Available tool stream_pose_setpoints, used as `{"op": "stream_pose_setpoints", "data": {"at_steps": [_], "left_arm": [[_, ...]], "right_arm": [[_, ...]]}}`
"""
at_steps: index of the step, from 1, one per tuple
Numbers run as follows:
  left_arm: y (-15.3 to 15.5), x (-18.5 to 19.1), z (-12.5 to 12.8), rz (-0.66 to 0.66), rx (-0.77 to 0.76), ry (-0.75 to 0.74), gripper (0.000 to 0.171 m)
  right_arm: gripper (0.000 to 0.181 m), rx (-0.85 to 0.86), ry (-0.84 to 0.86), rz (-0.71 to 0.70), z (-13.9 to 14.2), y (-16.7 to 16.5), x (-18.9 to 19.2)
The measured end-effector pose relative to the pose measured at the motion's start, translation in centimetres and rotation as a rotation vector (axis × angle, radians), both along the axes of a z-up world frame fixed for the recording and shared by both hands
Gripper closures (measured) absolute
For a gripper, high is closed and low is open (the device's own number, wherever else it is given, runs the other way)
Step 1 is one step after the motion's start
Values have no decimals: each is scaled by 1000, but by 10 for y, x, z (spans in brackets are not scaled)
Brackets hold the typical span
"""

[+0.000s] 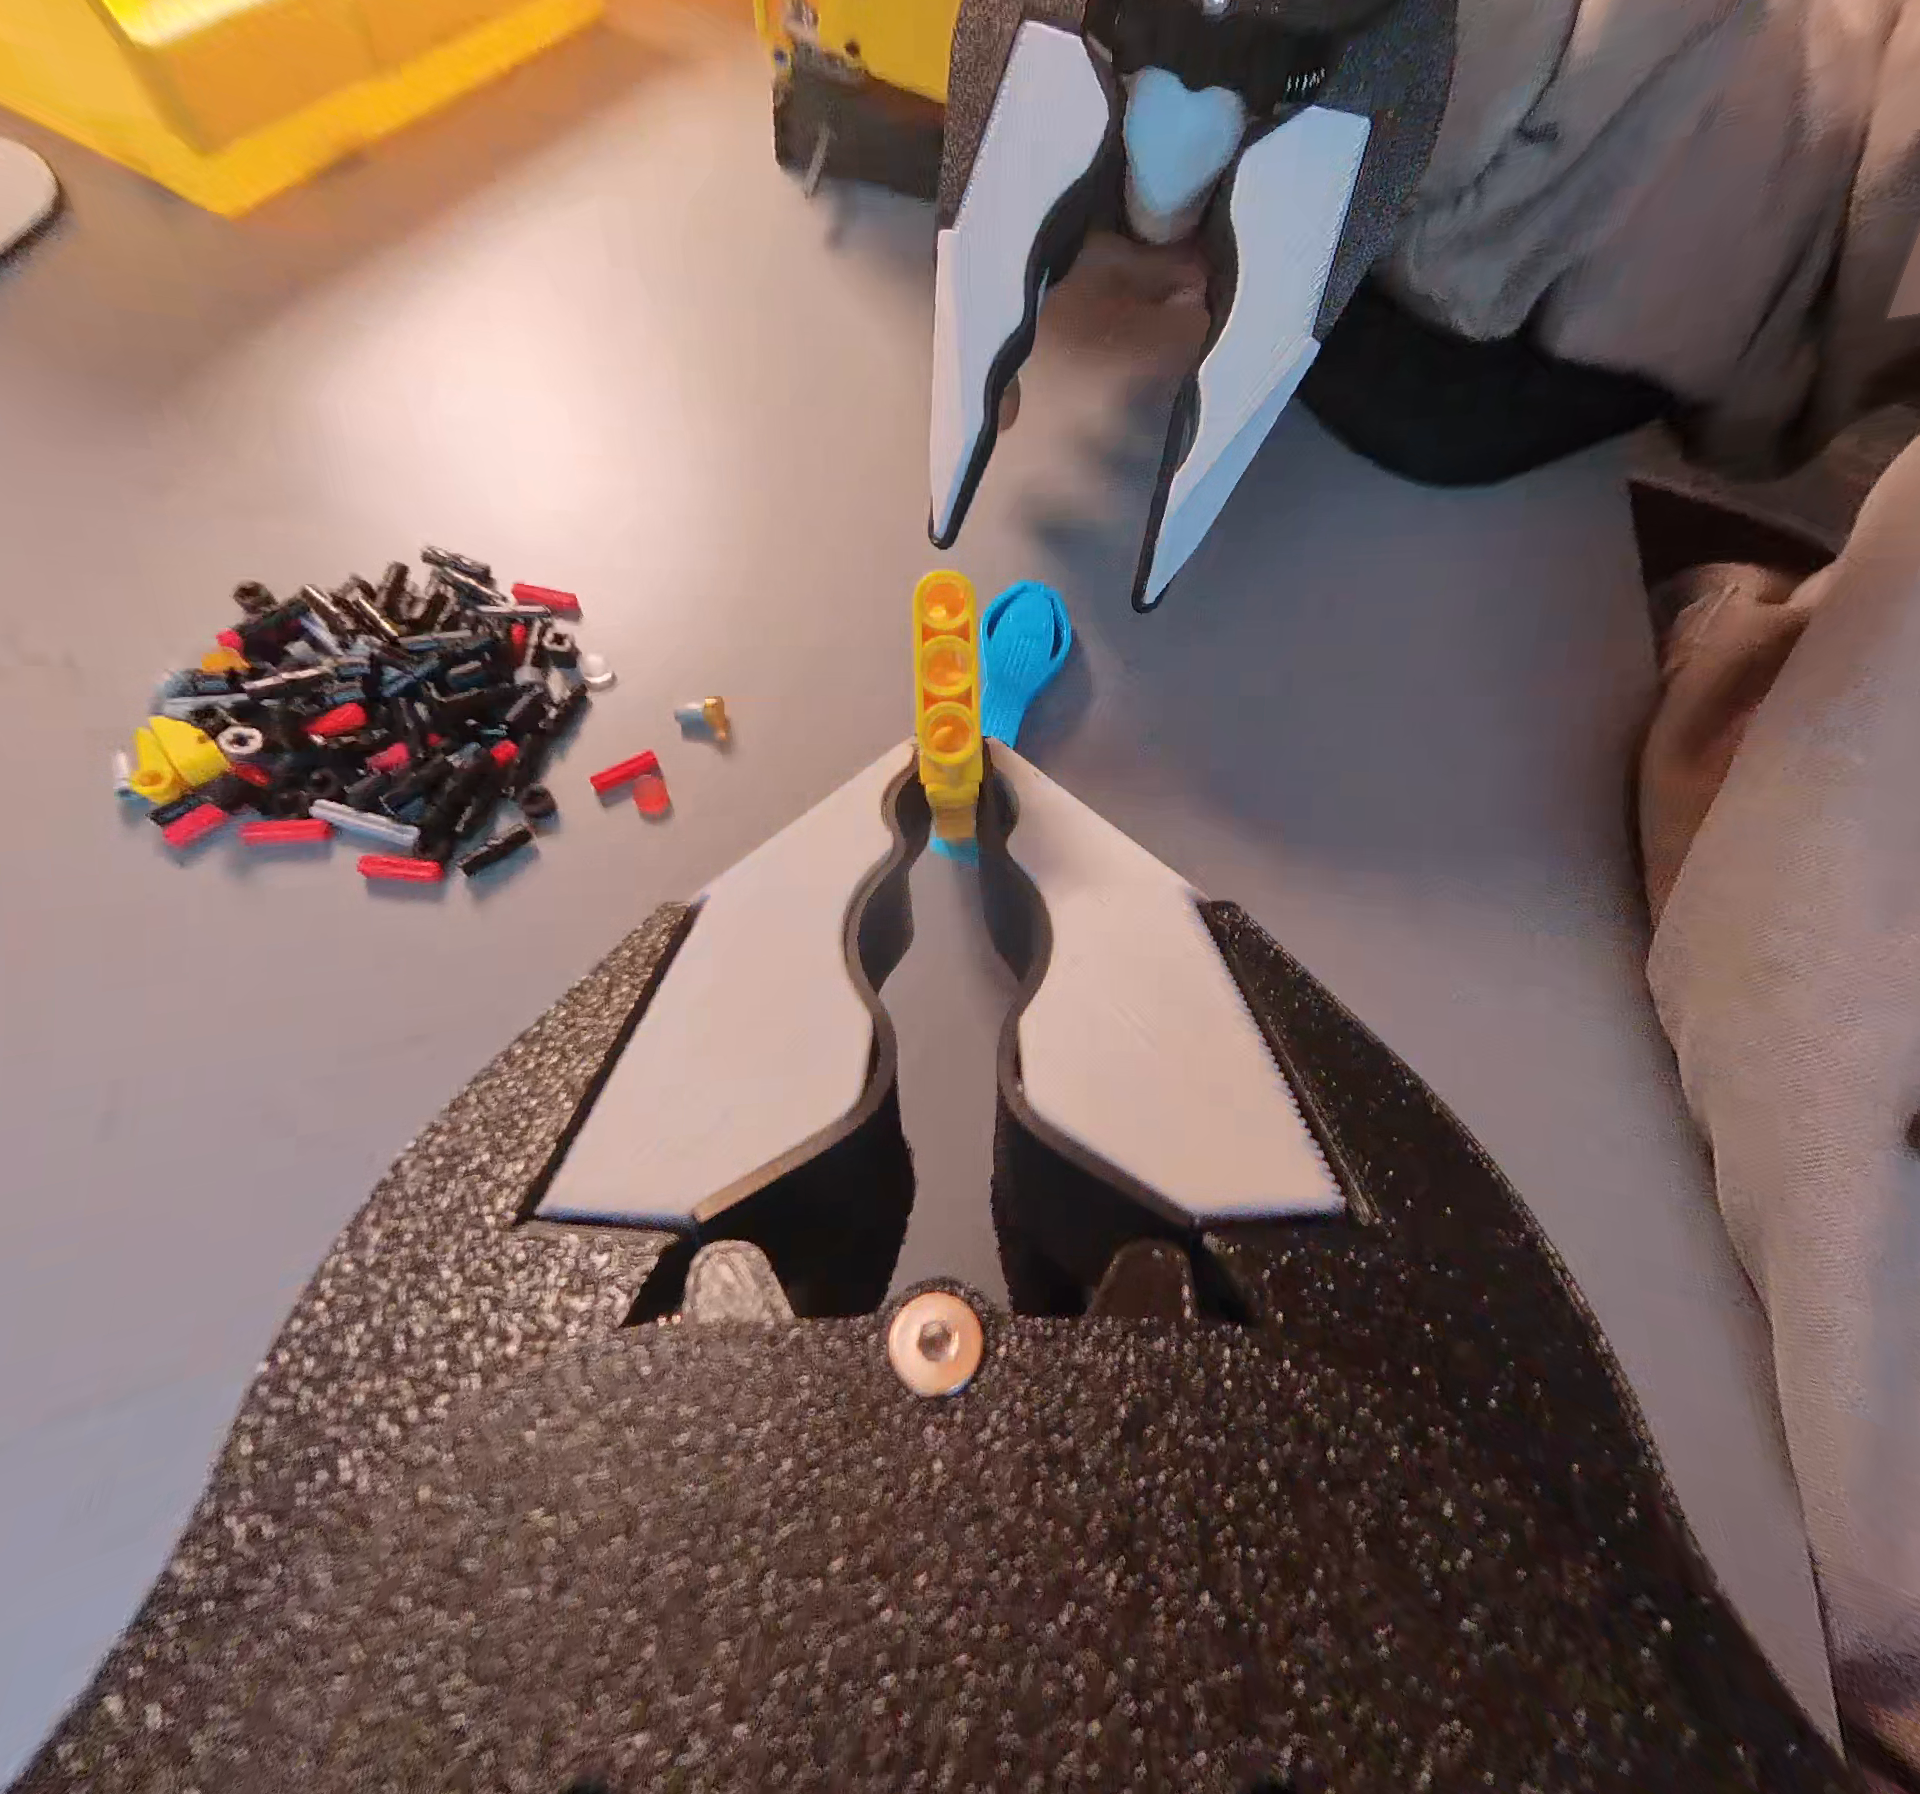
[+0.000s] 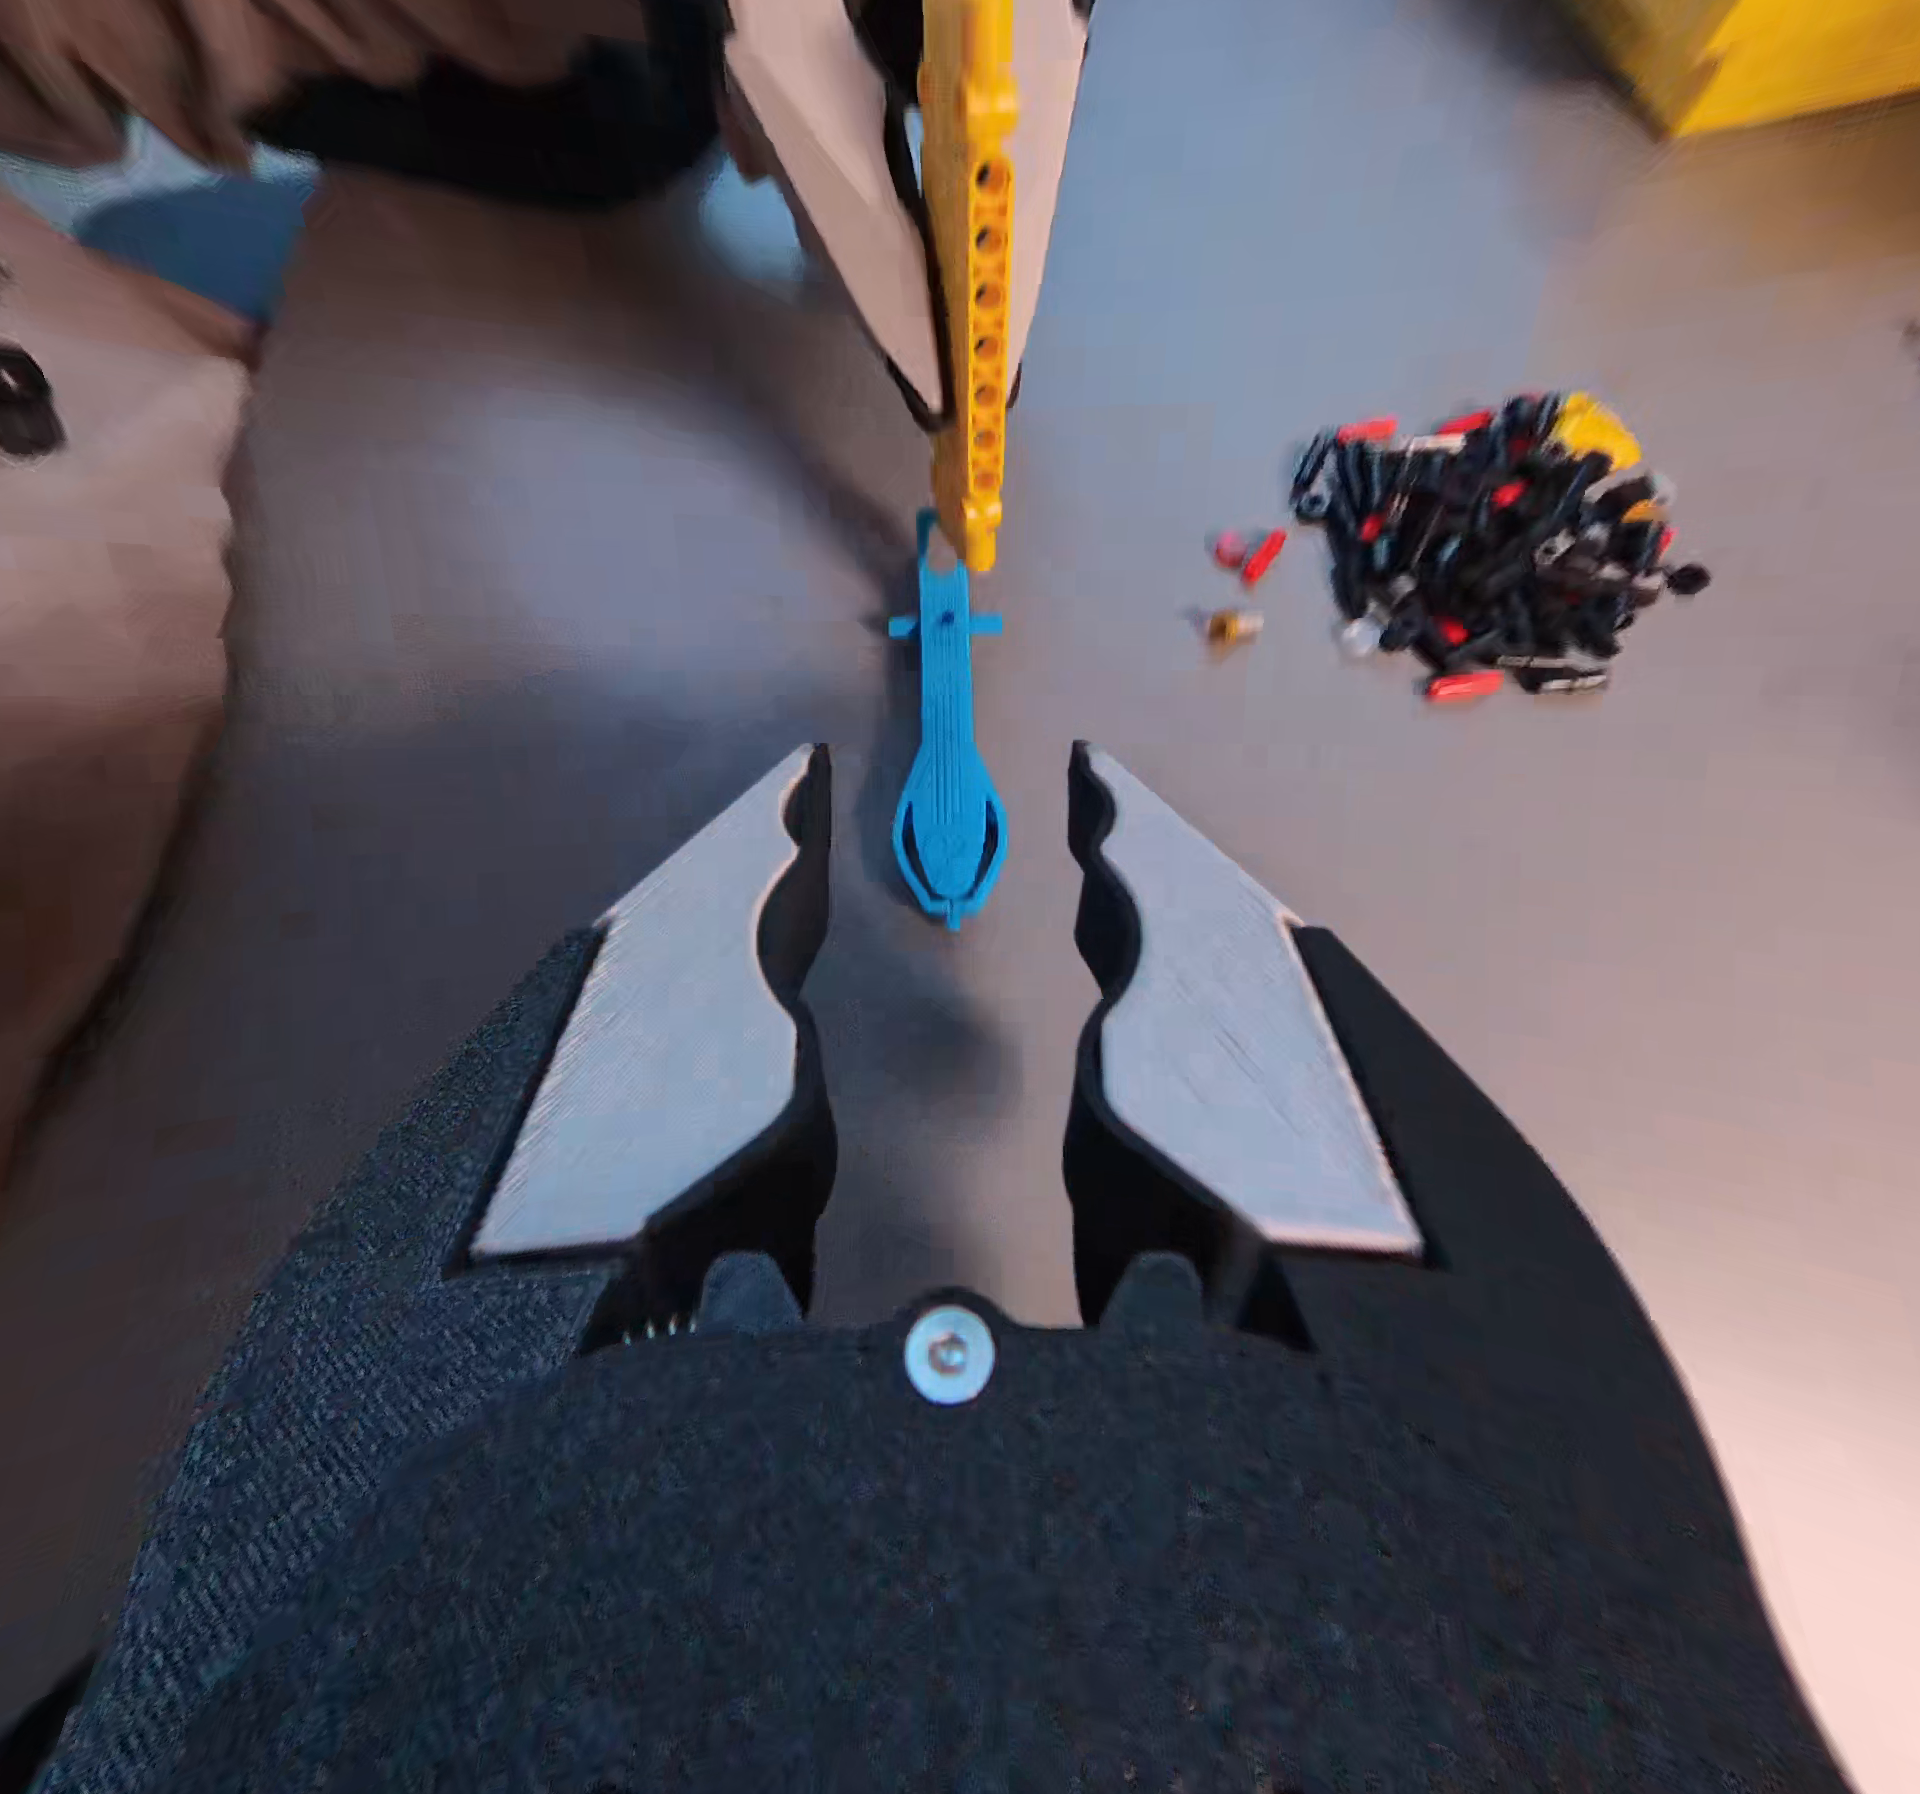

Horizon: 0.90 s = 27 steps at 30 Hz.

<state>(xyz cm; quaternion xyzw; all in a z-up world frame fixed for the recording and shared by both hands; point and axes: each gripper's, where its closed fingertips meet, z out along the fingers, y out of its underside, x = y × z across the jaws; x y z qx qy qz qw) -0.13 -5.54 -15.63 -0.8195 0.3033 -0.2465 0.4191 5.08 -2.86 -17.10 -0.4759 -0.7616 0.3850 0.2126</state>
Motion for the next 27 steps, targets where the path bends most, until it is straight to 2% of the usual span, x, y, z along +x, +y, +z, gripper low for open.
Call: {"op": "stream_pose_setpoints", "data": {"at_steps": [2, 5, 8, 10, 22, 24, 26, 27], "left_arm": [[-2, 4, -7, -13, -26, 18, 165], [-1, 6, -7, -18, -32, 54, 165], [-2, 4, -13, -33, -48, 140, 165], [-3, 7, -13, -47, -65, 145, 165], [-5, 2, -19, -29, -136, 133, 165], [-6, 3, -20, -26, -140, 121, 165], [-5, 3, -20, -12, -143, 107, 165], [-5, 2, -20, -2, -143, 101, 165]], "right_arm": [[135, 61, -91, -2, -21, 3, 6], [139, 81, -139, -1, -31, 2, 8], [147, 96, -130, -9, -31, 1, 4], [158, 128, -118, -18, -32, 2, 0], [151, -25, -56, -7, -21, -18, -12], [159, -44, -51, -12, -20, -22, -14], [174, -42, -41, -14, -20, -23, -17], [175, -39, -38, -3, -20, -26, -16]]}}
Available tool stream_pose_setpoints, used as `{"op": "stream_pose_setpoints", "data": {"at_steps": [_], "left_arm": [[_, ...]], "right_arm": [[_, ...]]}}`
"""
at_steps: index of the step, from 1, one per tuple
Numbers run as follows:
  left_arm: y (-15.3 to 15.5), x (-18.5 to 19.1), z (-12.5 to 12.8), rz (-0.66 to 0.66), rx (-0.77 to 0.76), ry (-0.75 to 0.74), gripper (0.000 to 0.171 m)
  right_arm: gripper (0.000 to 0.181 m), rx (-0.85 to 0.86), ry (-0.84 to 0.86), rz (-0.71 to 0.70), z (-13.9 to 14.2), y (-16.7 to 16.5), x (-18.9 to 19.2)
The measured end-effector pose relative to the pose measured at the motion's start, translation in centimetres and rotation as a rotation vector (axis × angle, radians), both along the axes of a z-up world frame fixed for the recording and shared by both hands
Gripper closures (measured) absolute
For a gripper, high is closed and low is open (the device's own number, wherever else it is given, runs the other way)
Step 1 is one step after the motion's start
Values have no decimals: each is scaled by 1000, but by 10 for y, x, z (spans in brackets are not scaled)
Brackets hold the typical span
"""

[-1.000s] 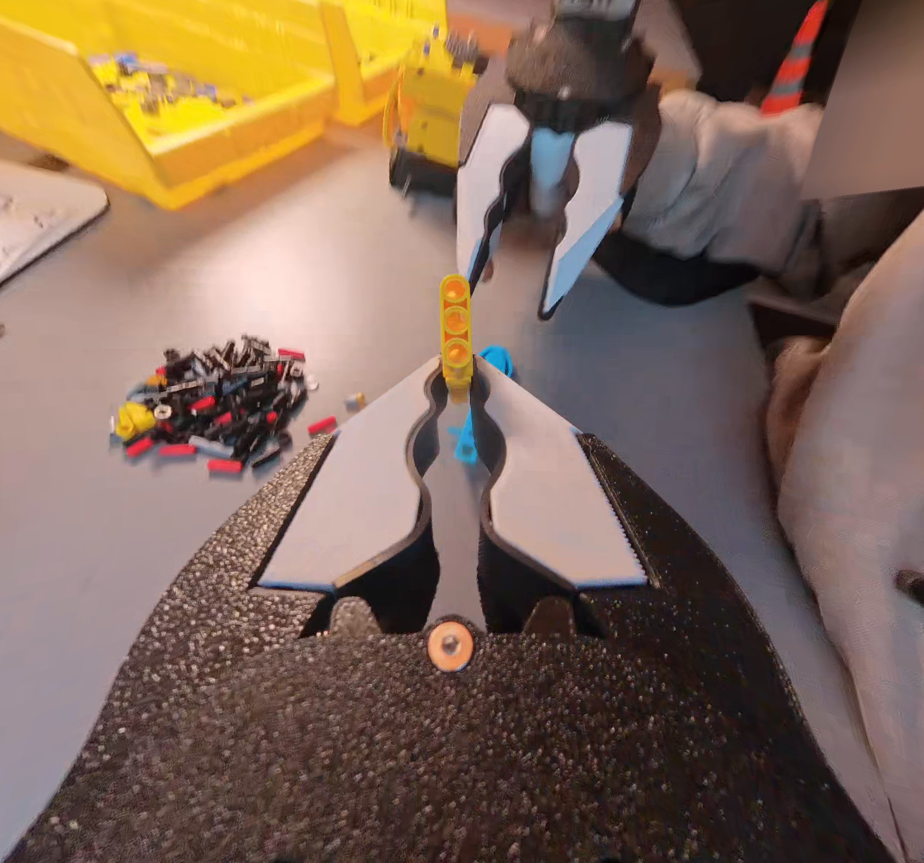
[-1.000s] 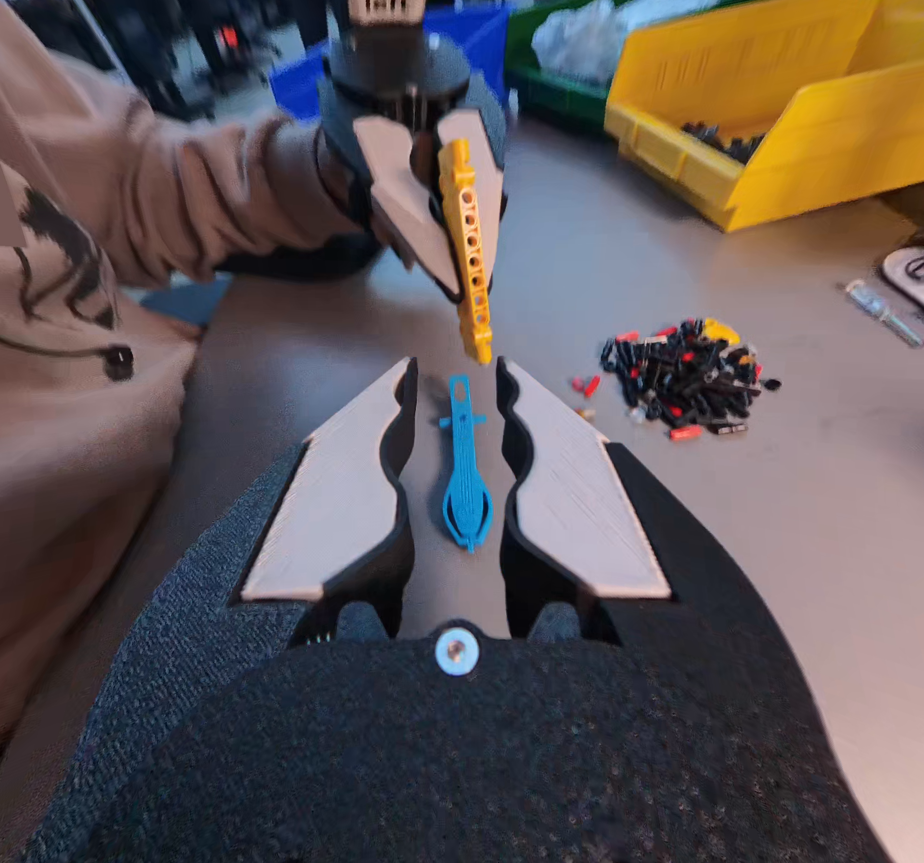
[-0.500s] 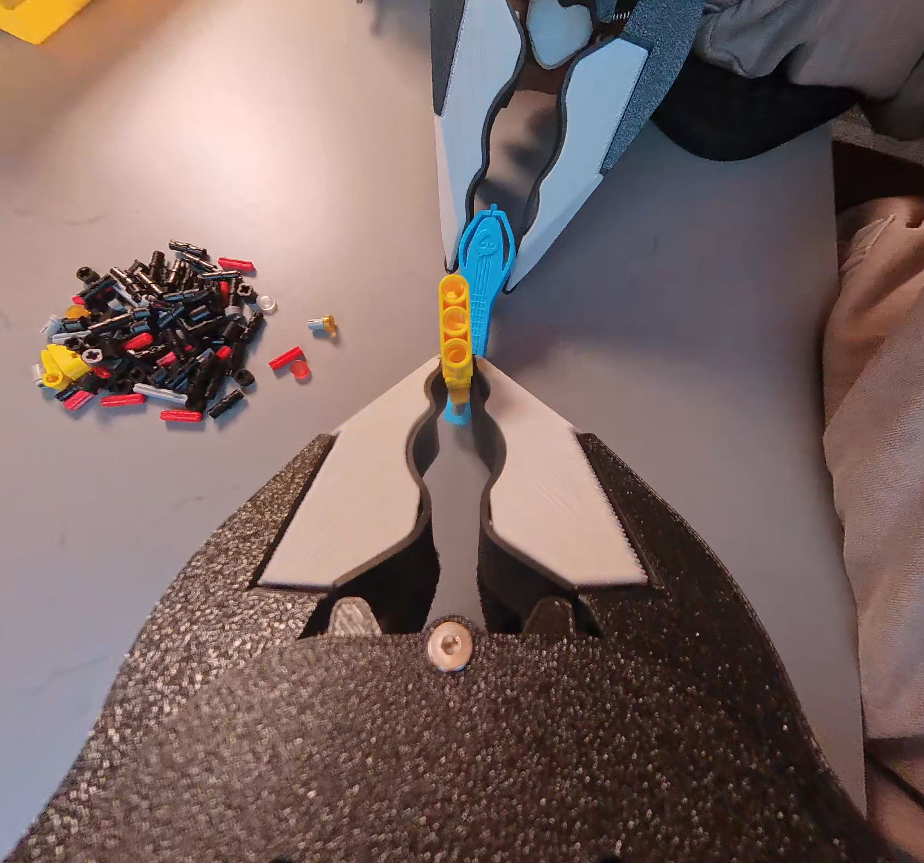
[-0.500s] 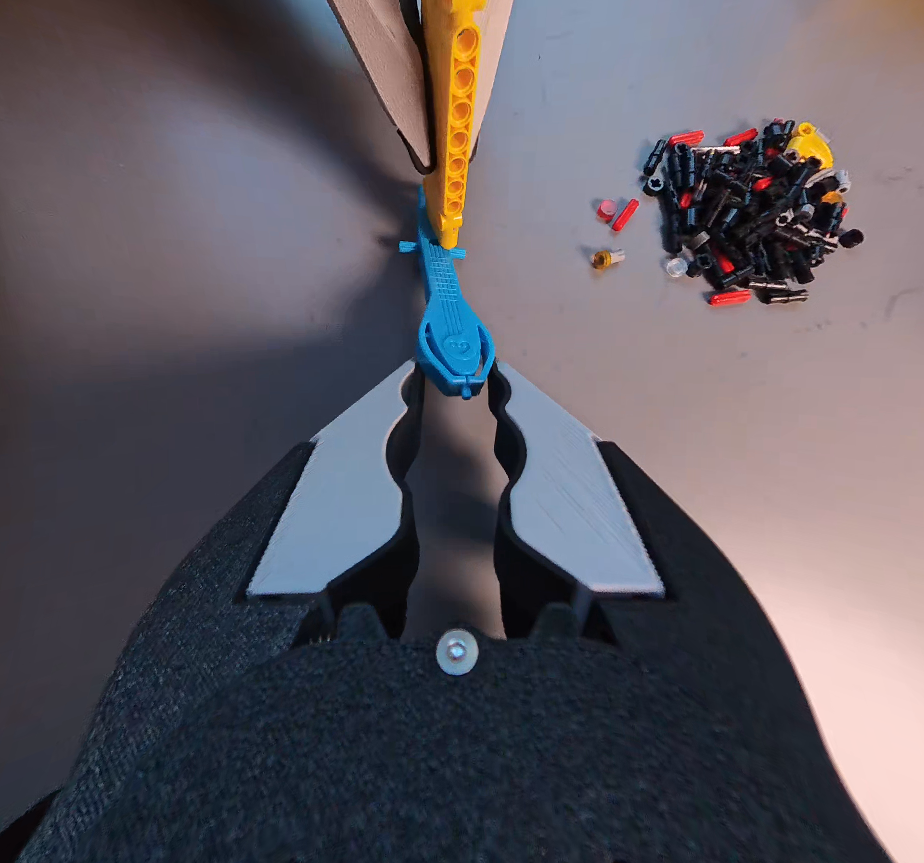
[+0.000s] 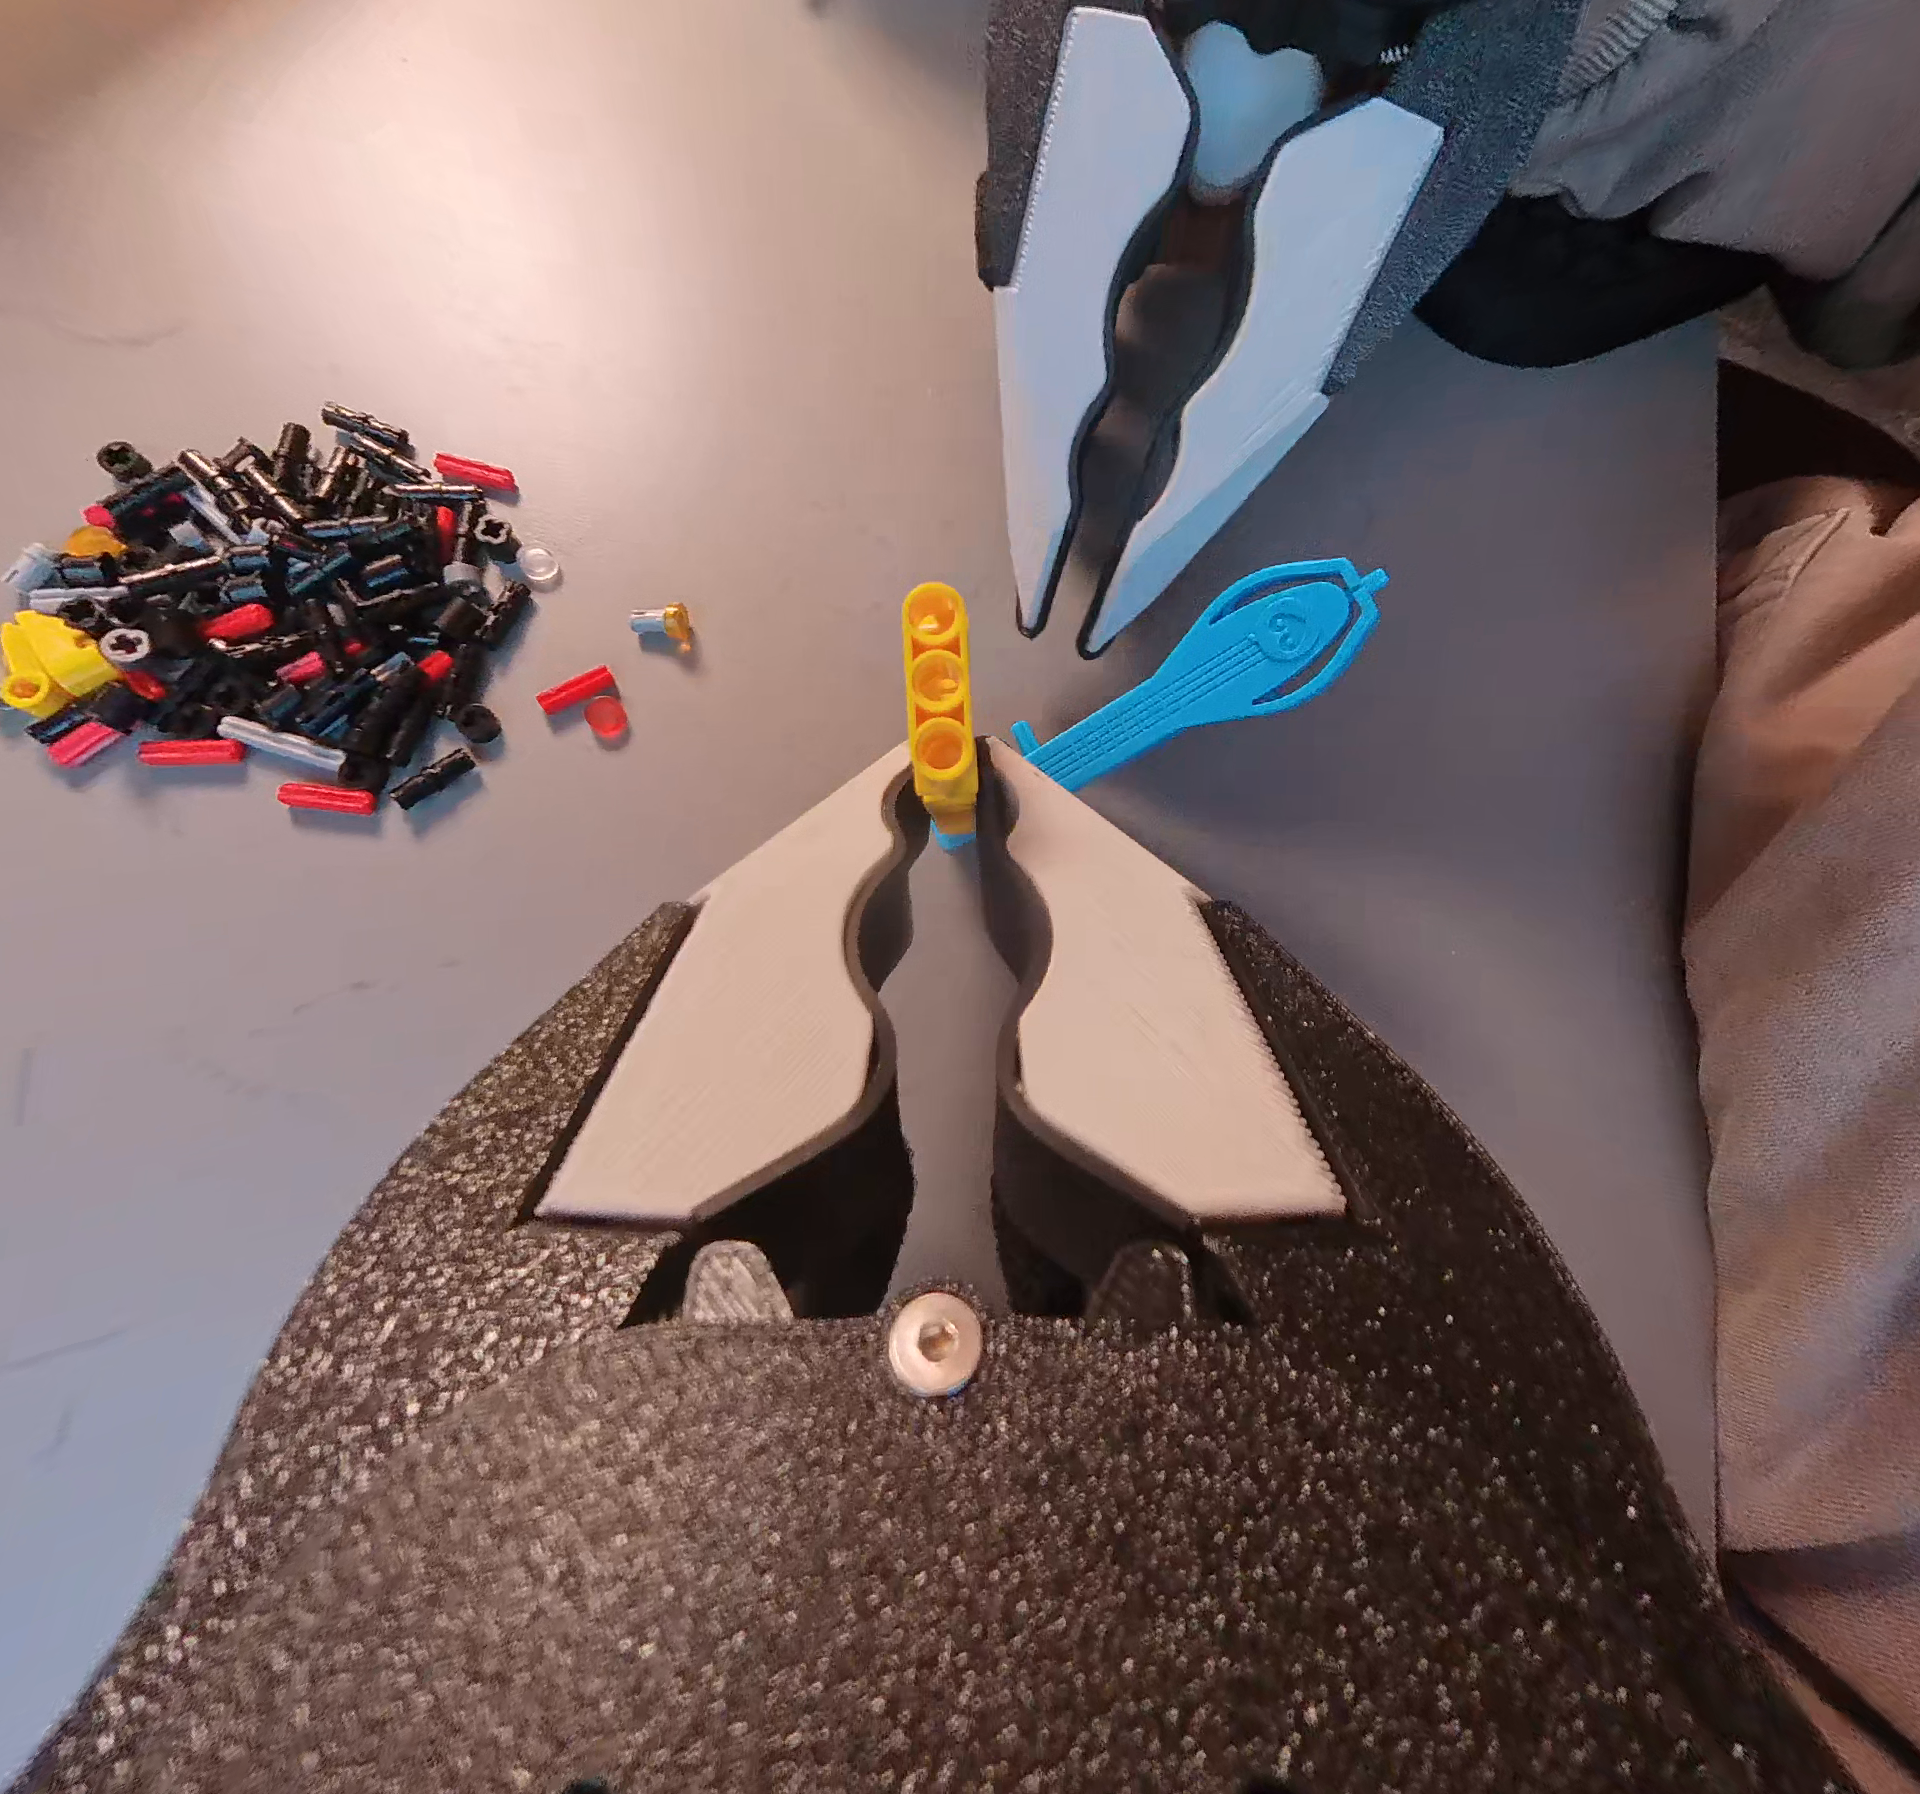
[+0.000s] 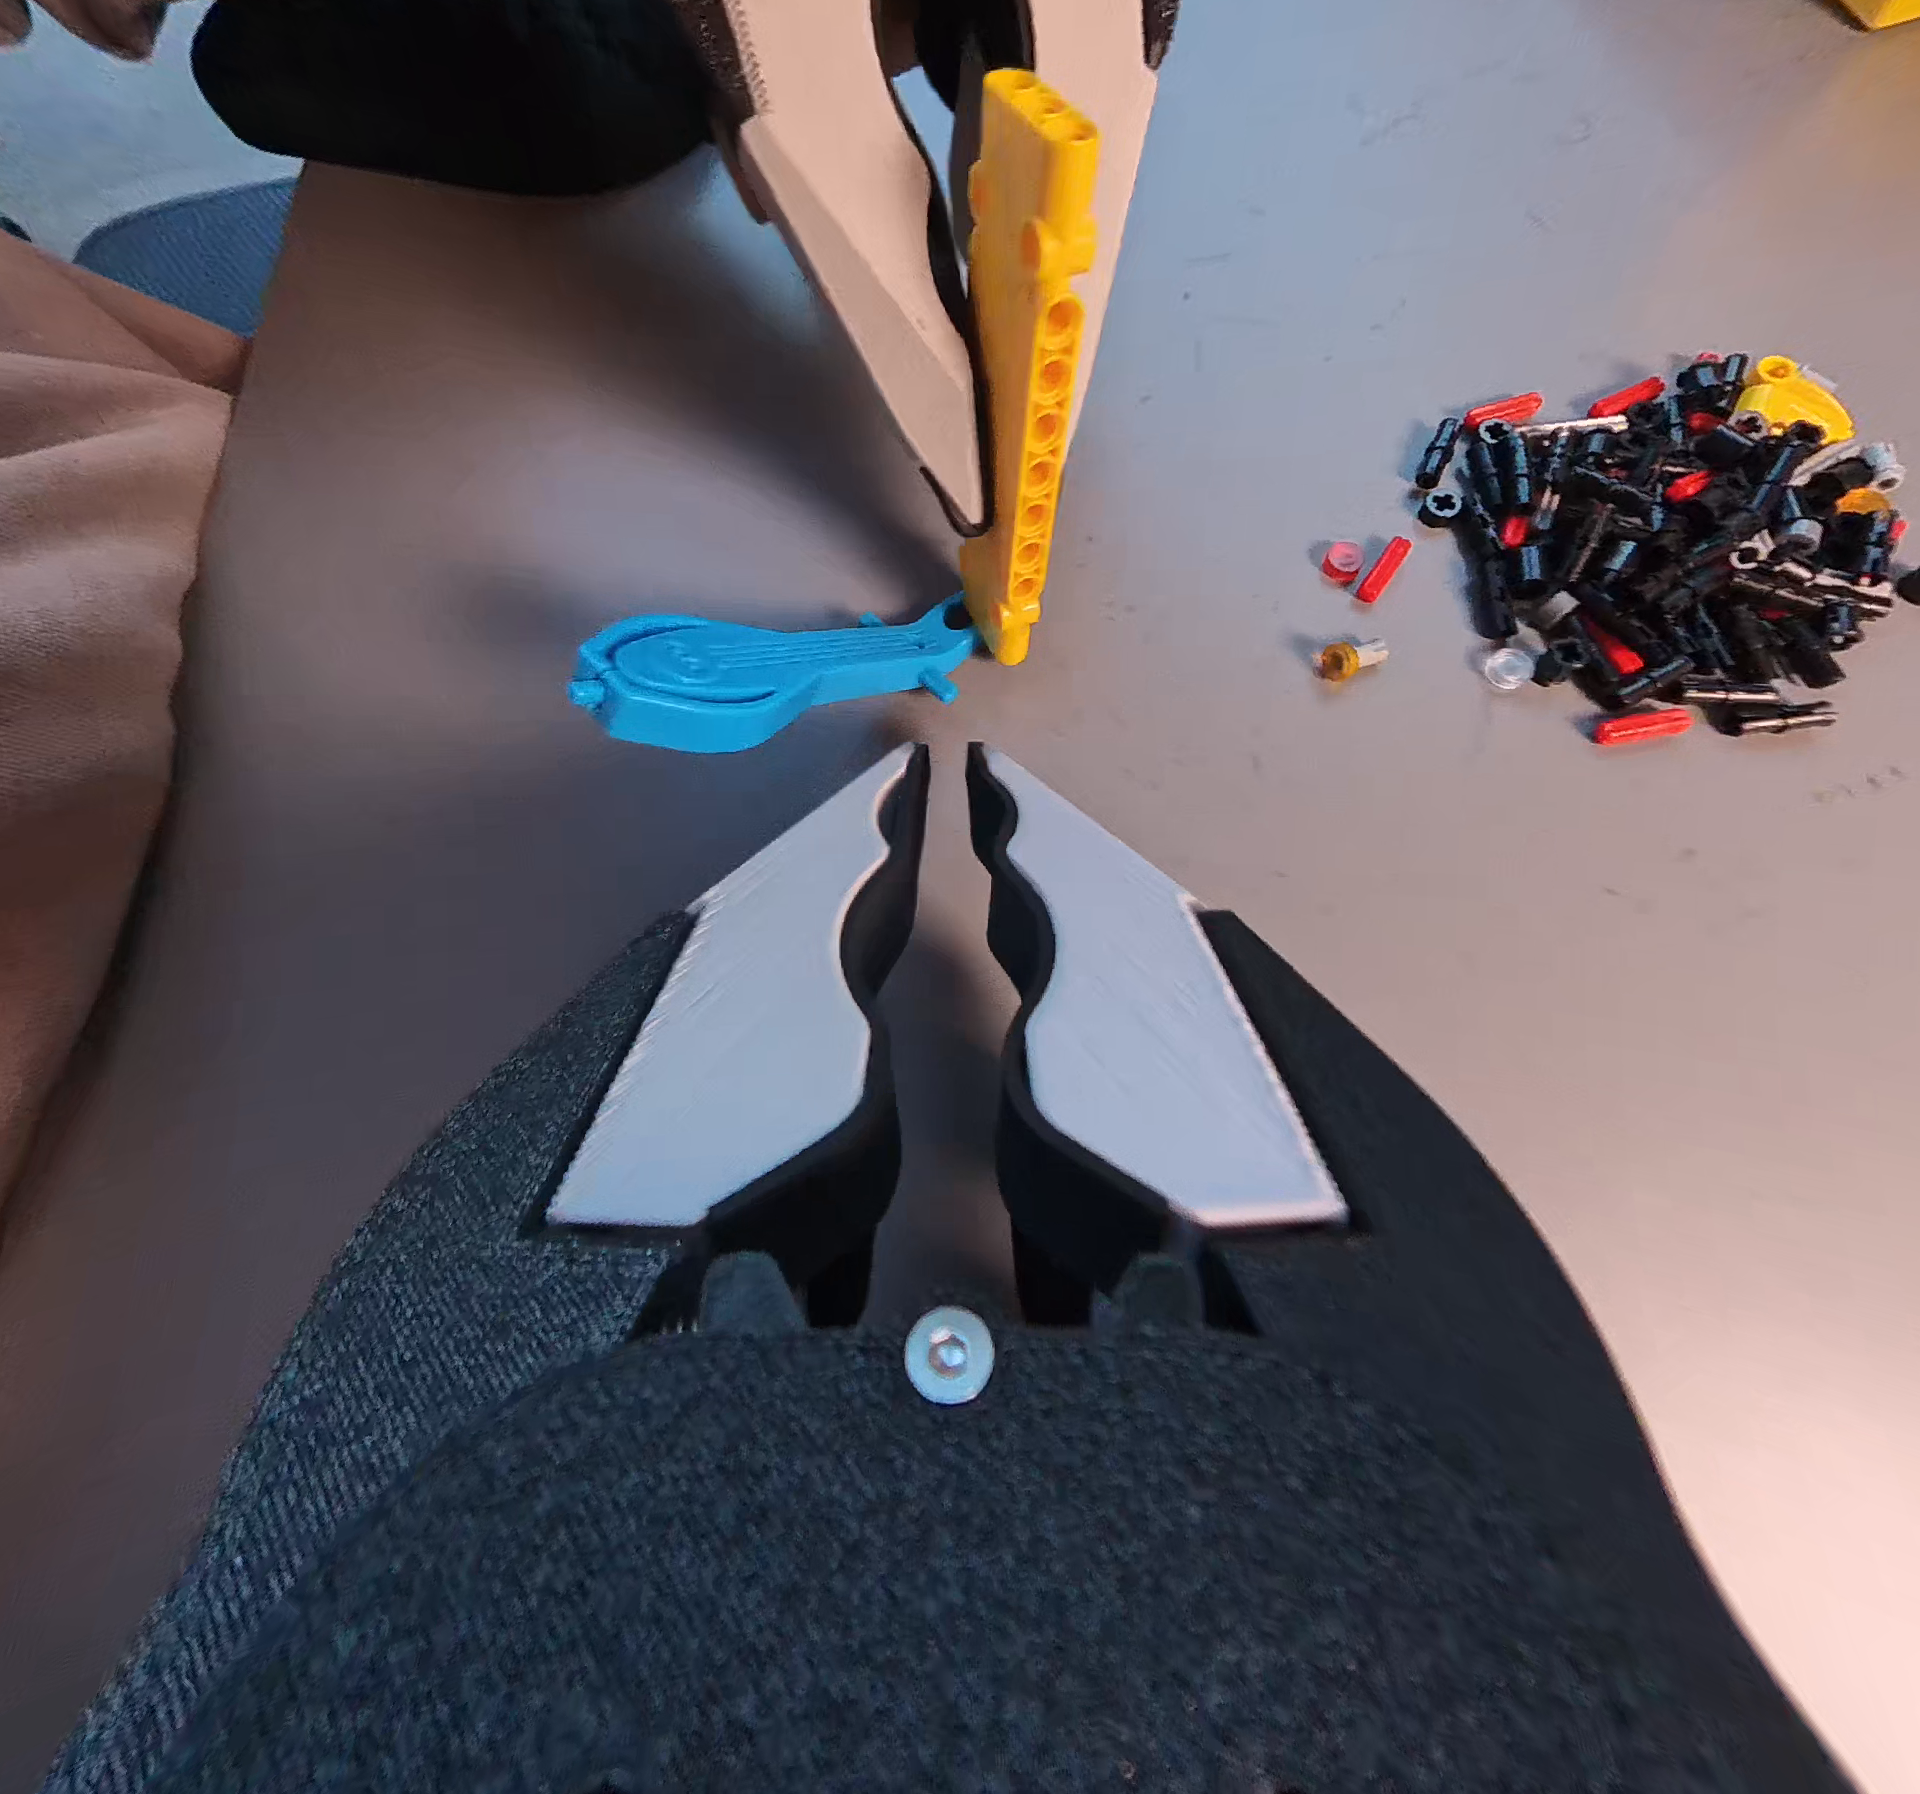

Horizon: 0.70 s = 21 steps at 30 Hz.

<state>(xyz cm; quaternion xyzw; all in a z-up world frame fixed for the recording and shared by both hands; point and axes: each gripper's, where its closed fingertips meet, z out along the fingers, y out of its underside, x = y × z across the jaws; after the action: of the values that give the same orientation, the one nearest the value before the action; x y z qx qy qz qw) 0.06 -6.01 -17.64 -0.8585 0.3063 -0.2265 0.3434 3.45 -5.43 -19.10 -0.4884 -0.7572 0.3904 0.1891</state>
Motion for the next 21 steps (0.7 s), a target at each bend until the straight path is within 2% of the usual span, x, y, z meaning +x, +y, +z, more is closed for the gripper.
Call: {"op": "stream_pose_setpoints", "data": {"at_steps": [4, 6, 10, 13, 17, 21], "left_arm": [[-1, -3, 3, 31, 5, -25, 165], [-1, -5, 8, 47, 21, -52, 165], [-4, -7, 26, 83, 43, -134, 166], [-14, -4, 32, 79, 33, -148, 166], [-25, -1, 22, 51, 14, -97, 165], [-22, 3, 13, 9, -5, -64, 165]], "right_arm": [[150, 63, -25, 52, -2, -5, 9], [144, 87, 3, 107, 0, -11, 12], [139, 97, 52, 217, 1, -30, 16], [133, 101, 38, 247, -3, -35, 19], [134, 76, 37, 212, -2, -29, 15], [137, 36, 46, 187, 1, -25, 11]]}}
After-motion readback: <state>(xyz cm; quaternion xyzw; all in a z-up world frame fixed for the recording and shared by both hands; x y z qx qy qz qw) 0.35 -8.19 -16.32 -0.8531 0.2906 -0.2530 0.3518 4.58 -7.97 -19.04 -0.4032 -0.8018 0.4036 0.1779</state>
